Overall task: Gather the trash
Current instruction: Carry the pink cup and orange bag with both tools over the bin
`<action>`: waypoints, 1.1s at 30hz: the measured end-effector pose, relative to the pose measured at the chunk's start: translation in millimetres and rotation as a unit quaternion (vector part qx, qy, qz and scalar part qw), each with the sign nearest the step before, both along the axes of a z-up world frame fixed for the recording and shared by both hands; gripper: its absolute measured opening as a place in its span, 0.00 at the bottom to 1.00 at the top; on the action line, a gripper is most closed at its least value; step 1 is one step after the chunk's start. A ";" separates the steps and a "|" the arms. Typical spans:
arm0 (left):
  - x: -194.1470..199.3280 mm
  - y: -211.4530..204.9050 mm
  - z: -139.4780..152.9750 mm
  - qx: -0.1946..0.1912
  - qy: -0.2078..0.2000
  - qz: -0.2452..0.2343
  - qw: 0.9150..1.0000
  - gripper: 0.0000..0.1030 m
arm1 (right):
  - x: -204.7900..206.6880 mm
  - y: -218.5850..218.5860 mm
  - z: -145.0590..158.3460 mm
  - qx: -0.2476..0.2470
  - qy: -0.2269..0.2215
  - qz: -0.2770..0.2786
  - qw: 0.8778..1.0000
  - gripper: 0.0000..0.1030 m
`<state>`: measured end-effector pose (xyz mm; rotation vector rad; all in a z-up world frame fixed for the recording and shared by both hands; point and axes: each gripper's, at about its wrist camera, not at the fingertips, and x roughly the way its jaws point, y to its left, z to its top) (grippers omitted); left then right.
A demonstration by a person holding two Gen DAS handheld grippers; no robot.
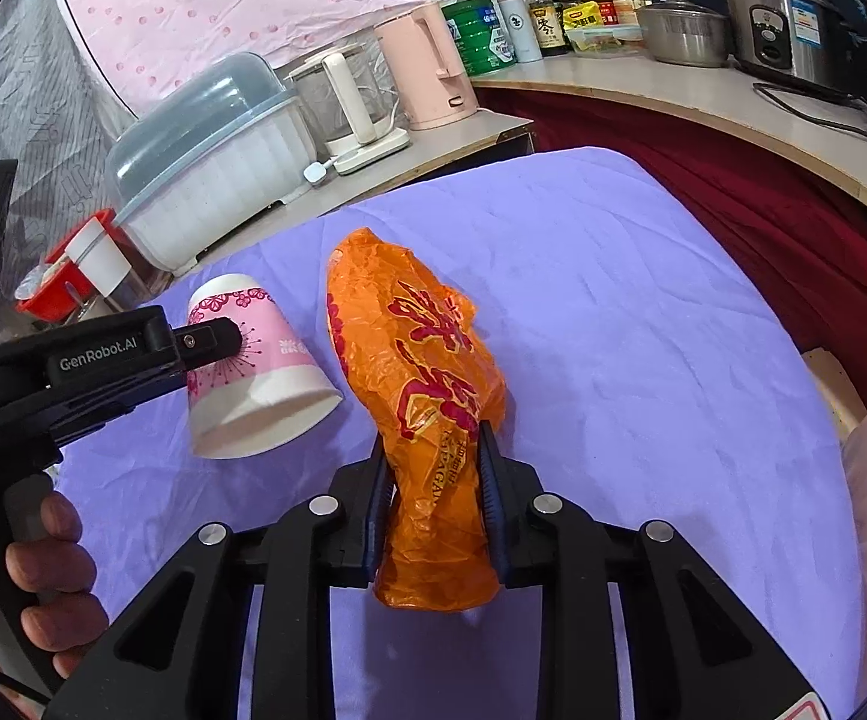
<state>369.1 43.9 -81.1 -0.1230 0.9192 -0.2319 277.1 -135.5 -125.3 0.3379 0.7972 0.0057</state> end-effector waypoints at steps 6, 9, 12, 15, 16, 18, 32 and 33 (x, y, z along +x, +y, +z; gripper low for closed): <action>-2.1 -9.0 -3.7 0.010 0.005 0.003 1.000 0.44 | -13.9 -8.6 10.9 0.006 -0.005 -0.006 1.000 0.24; 4.3 -8.9 -10.7 0.001 0.021 0.004 1.000 0.50 | -18.1 -11.2 13.2 0.004 -0.008 -0.006 1.000 0.24; 8.0 -12.0 -18.5 0.006 0.027 0.010 1.000 0.57 | -17.2 -14.3 12.3 0.004 -0.006 -0.007 1.000 0.24; 12.4 -15.7 -29.3 0.008 0.036 0.011 0.999 0.64 | -12.9 -16.9 8.2 0.007 -0.003 -0.009 1.000 0.24; 12.9 -16.8 -31.8 0.003 0.038 0.007 0.999 0.64 | -12.0 -17.6 6.7 0.008 -0.002 -0.010 1.000 0.24; 14.9 -18.8 -38.1 -0.023 0.050 -0.005 0.998 0.64 | -9.3 -19.7 2.5 0.010 0.001 -0.012 1.000 0.24; -22.8 -34.5 0.1 -0.006 0.011 -0.026 1.000 0.50 | -30.8 -34.4 27.8 0.011 -0.025 -0.026 0.999 0.24; -28.5 -36.5 6.5 -0.005 0.007 -0.029 1.000 0.50 | -35.1 -37.0 31.6 0.012 -0.029 -0.028 0.999 0.24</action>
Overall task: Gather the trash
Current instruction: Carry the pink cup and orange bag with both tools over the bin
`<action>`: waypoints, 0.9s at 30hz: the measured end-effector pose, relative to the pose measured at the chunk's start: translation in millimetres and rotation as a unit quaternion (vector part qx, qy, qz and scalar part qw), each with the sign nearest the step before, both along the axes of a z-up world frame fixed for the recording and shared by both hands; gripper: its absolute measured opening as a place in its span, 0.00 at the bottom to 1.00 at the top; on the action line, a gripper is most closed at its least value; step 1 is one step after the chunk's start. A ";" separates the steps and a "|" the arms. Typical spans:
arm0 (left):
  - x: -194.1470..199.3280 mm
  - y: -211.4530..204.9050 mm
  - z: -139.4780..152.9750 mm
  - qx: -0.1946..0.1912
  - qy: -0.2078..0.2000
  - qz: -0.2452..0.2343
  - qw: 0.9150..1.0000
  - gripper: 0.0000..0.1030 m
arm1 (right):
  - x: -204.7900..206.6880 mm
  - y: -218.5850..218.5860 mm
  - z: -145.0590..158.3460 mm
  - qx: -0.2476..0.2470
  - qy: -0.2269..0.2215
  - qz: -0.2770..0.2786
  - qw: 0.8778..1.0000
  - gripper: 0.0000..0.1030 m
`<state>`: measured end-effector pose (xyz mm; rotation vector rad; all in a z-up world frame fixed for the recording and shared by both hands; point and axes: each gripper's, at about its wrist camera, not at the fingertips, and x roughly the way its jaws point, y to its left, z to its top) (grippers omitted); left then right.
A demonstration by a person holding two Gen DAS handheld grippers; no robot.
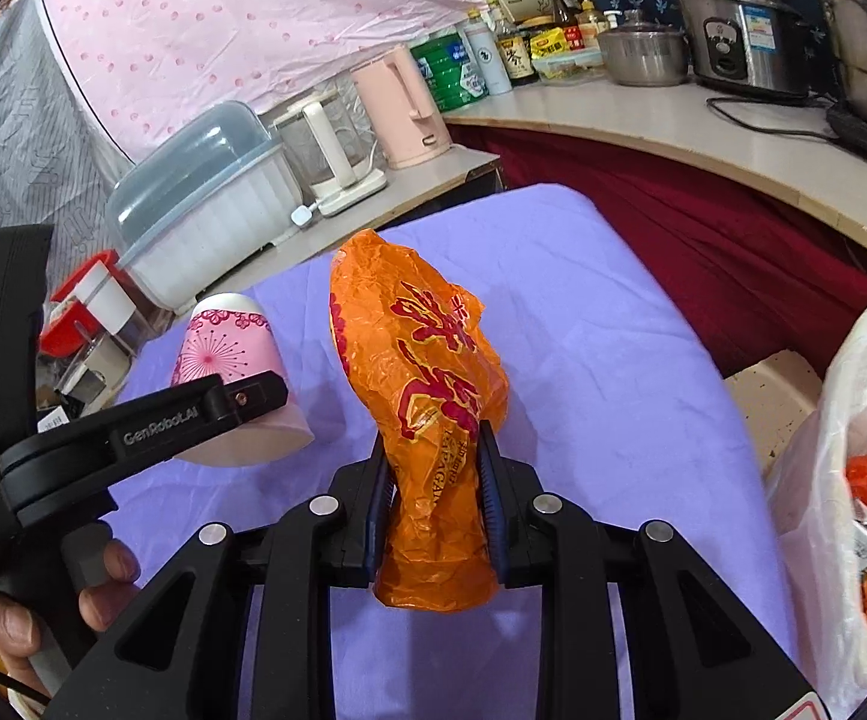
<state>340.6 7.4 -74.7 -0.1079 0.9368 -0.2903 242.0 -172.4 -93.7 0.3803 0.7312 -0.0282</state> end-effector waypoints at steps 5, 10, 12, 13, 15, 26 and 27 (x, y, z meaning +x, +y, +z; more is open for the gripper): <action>-29.2 -13.3 28.0 0.003 -0.024 -0.016 1.000 0.50 | -26.0 -17.3 24.1 -0.002 -0.022 -0.015 1.000 0.24; -60.3 -34.2 52.9 0.005 -0.047 -0.038 0.998 0.50 | -53.6 -37.3 46.2 -0.005 -0.042 -0.033 0.999 0.24; -74.0 -44.4 63.2 0.003 -0.056 -0.049 0.997 0.50 | -67.2 -47.8 54.0 -0.005 -0.048 -0.043 0.998 0.24; -81.4 -50.7 68.3 0.003 -0.061 -0.056 0.997 0.50 | -72.2 -52.3 57.2 -0.006 -0.051 -0.046 0.998 0.24; -96.1 -64.2 76.9 0.006 -0.069 -0.069 0.995 0.50 | -87.1 -64.5 64.2 -0.006 -0.057 -0.057 0.997 0.24; -165.3 -145.2 96.9 0.013 -0.090 -0.146 0.985 0.51 | -160.7 -131.6 78.0 -0.015 -0.066 -0.122 0.990 0.24; -170.1 -150.9 97.1 0.014 -0.091 -0.151 0.984 0.51 | -165.8 -137.0 77.5 -0.015 -0.066 -0.128 0.989 0.24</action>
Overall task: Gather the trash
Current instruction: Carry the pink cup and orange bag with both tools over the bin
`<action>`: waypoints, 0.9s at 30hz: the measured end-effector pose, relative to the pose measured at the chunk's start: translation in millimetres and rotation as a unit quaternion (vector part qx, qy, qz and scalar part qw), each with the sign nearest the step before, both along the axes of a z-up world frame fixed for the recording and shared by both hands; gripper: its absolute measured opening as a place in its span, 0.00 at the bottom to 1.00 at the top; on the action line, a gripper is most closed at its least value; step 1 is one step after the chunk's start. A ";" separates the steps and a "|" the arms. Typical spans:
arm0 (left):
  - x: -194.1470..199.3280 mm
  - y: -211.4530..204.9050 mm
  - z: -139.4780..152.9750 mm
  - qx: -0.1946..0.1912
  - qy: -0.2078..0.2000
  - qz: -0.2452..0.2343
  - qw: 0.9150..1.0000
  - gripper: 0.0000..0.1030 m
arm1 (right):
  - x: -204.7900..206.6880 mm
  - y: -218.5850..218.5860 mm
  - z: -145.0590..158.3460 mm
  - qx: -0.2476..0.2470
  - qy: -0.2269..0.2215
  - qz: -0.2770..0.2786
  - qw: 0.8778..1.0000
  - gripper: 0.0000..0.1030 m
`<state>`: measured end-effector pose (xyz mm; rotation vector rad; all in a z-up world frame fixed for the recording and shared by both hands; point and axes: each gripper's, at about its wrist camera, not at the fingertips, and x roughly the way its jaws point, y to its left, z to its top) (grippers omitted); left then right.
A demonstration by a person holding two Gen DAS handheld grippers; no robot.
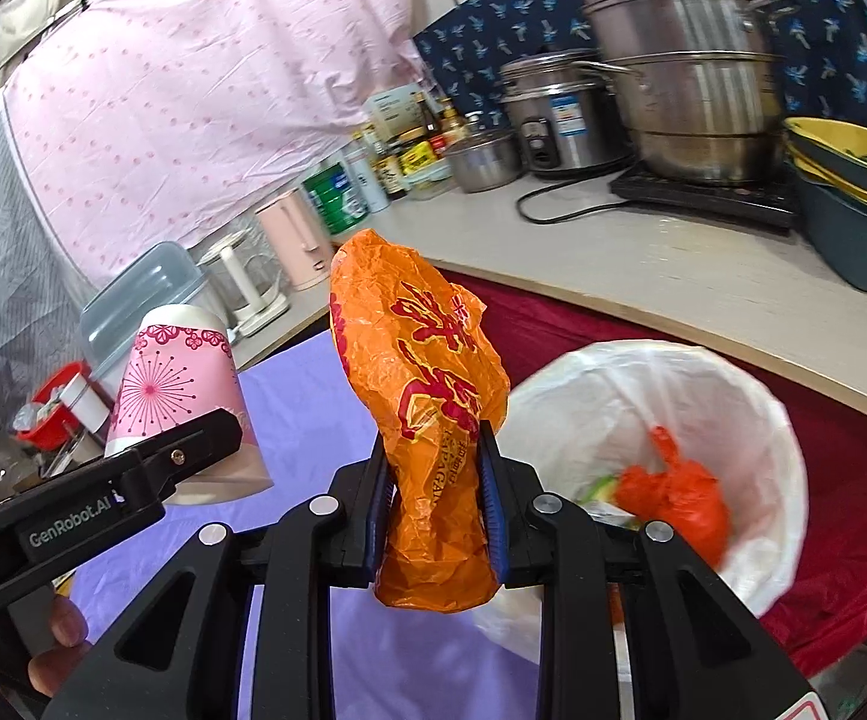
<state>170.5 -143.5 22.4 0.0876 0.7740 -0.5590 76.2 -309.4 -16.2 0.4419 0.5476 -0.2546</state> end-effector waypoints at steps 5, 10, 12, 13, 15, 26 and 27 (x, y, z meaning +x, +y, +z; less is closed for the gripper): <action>-21.2 -32.7 -3.1 0.008 0.002 -0.031 0.999 0.51 | -24.8 -26.5 -3.8 0.002 0.005 -0.030 1.000 0.24; -35.4 -59.7 -12.0 0.018 0.008 -0.058 0.998 0.51 | -42.2 -49.4 -12.4 0.007 0.015 -0.051 0.999 0.24; -39.5 -69.0 -16.5 0.023 0.011 -0.068 0.997 0.51 | -47.8 -56.7 -16.5 0.008 0.018 -0.059 0.998 0.24; -41.0 -72.6 -18.5 0.024 0.013 -0.071 0.997 0.51 | -49.5 -60.1 -18.3 0.010 0.020 -0.063 0.998 0.24; -43.7 -79.7 -22.6 0.026 0.018 -0.077 0.997 0.51 | -53.3 -65.2 -22.2 0.013 0.021 -0.068 0.997 0.24; -44.0 -100.1 -44.1 0.039 0.037 -0.087 0.995 0.52 | -58.1 -79.1 -37.2 0.020 0.033 -0.084 0.996 0.24; -43.2 -100.3 -45.7 0.040 0.039 -0.087 0.995 0.52 | -57.6 -79.2 -38.4 0.020 0.034 -0.084 0.996 0.24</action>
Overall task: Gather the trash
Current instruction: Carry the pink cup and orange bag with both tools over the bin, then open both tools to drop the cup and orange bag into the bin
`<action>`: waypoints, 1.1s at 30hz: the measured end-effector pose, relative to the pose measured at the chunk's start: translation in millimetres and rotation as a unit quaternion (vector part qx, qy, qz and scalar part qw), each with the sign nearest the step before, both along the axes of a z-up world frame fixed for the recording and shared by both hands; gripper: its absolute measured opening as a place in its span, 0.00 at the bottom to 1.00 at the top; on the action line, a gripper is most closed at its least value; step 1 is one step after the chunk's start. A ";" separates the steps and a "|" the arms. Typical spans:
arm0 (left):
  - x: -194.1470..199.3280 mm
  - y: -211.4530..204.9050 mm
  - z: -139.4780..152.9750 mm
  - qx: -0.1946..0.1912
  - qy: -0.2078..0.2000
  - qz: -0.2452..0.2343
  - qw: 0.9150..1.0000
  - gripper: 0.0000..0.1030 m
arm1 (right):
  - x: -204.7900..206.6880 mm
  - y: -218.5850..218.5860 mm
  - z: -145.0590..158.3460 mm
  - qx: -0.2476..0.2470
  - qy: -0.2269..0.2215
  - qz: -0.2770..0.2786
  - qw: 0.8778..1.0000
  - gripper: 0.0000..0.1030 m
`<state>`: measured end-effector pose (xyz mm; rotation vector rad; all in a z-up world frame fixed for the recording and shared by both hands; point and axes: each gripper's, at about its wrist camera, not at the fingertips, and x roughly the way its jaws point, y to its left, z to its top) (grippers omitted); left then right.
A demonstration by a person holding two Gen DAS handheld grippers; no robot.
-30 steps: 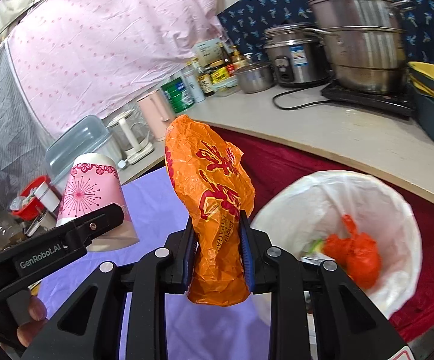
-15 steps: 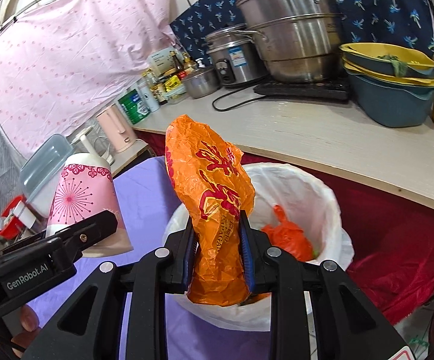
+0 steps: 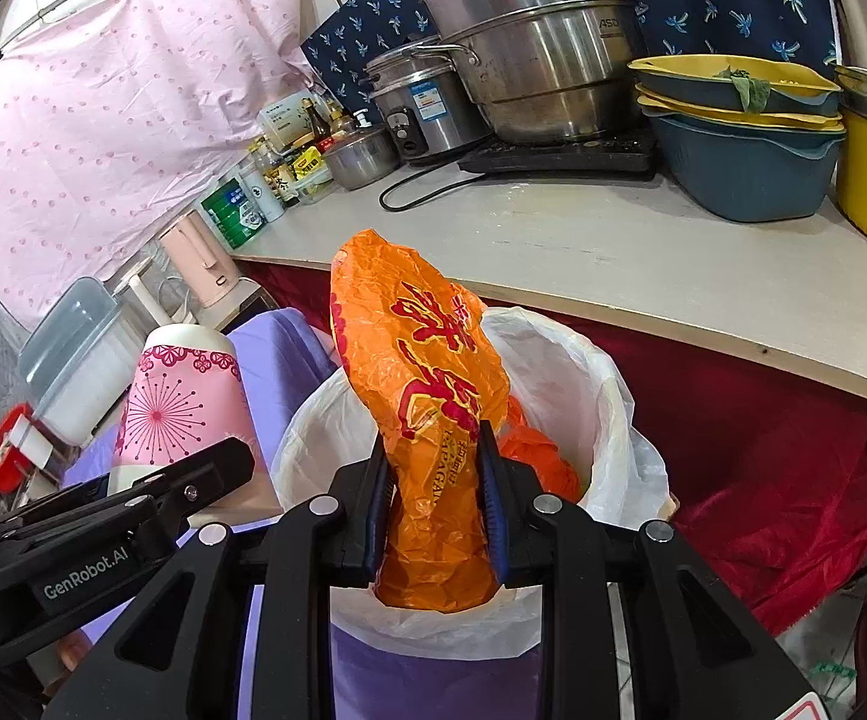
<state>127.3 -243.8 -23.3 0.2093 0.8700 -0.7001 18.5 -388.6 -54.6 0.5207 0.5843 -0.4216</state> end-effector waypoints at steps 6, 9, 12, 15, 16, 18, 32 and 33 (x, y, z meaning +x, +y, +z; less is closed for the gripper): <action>3.1 0.1 -3.2 0.002 0.005 0.002 1.000 0.52 | 3.1 0.7 -4.2 0.003 0.003 0.000 1.000 0.24; 4.5 -1.1 -4.4 0.002 0.008 0.004 1.000 0.52 | 2.6 2.5 -5.9 0.002 0.004 0.000 1.000 0.25; 5.1 -1.7 -6.2 0.003 0.011 0.004 1.000 0.53 | 1.8 3.0 -5.9 0.000 0.003 -0.004 1.000 0.30; 4.5 -2.6 -6.7 0.000 0.011 0.000 1.000 0.54 | 1.1 3.8 -5.6 -0.001 0.000 -0.005 1.000 0.32; 3.9 -3.0 -6.6 0.000 0.009 0.001 1.000 0.55 | 1.5 4.1 -5.3 -0.001 0.000 -0.005 1.000 0.35; 4.4 -2.3 -5.3 0.000 0.004 0.008 1.000 0.64 | 1.4 3.7 -4.8 -0.004 0.001 -0.008 1.000 0.36; 11.1 12.3 4.0 -0.012 -0.001 0.028 1.000 0.75 | -0.7 4.2 4.6 -0.008 -0.011 -0.013 1.000 0.49; 11.7 14.1 4.2 -0.012 -0.001 0.030 0.999 0.75 | -0.5 5.2 4.9 -0.008 -0.011 -0.012 1.000 0.49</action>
